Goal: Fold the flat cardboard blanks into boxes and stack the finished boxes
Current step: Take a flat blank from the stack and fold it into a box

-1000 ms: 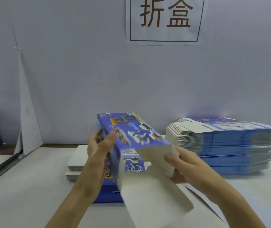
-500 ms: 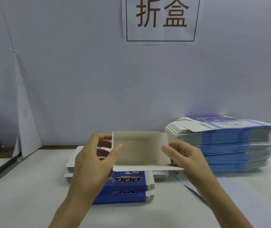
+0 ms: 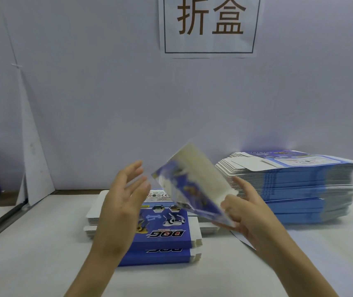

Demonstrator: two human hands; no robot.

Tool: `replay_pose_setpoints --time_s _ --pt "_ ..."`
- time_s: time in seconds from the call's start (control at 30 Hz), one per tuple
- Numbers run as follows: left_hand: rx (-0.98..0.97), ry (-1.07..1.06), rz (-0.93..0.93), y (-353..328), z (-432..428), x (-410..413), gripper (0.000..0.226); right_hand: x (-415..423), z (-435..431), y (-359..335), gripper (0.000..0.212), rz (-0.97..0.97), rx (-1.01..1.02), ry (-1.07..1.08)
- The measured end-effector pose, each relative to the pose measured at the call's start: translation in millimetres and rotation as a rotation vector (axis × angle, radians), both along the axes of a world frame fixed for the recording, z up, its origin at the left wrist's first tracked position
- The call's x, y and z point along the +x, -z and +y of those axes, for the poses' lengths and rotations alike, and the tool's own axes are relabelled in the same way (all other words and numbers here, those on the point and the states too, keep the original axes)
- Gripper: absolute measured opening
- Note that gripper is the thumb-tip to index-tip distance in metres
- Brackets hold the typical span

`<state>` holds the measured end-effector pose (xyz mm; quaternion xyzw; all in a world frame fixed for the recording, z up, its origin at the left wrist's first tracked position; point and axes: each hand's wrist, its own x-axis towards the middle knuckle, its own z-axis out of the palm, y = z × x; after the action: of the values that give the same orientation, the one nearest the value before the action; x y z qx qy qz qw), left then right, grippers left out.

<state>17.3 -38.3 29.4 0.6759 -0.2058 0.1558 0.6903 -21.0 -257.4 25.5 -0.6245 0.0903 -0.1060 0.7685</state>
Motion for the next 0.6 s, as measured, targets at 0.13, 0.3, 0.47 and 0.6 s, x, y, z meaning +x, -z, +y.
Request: replay_pose_setpoints --time_s 0.13,0.3,0.47,0.6 --pt "0.344 0.215 0.000 8 -8 -10 0.067 -9 14 -8 0.016 0.057 0.157 -0.165" --pt "0.244 0.227 -0.005 6 -15 -15 0.080 -24 24 -21 0.018 -0.059 -0.158 -0.174" --pt "-0.036 0.123 0.032 0 -4 -7 0.053 -32 37 -20 0.012 -0.194 -0.499 -0.333" --pt "0.080 -0.013 -0.004 -2 -7 -11 0.056 -29 41 -15 0.018 -0.178 -0.641 -0.334"
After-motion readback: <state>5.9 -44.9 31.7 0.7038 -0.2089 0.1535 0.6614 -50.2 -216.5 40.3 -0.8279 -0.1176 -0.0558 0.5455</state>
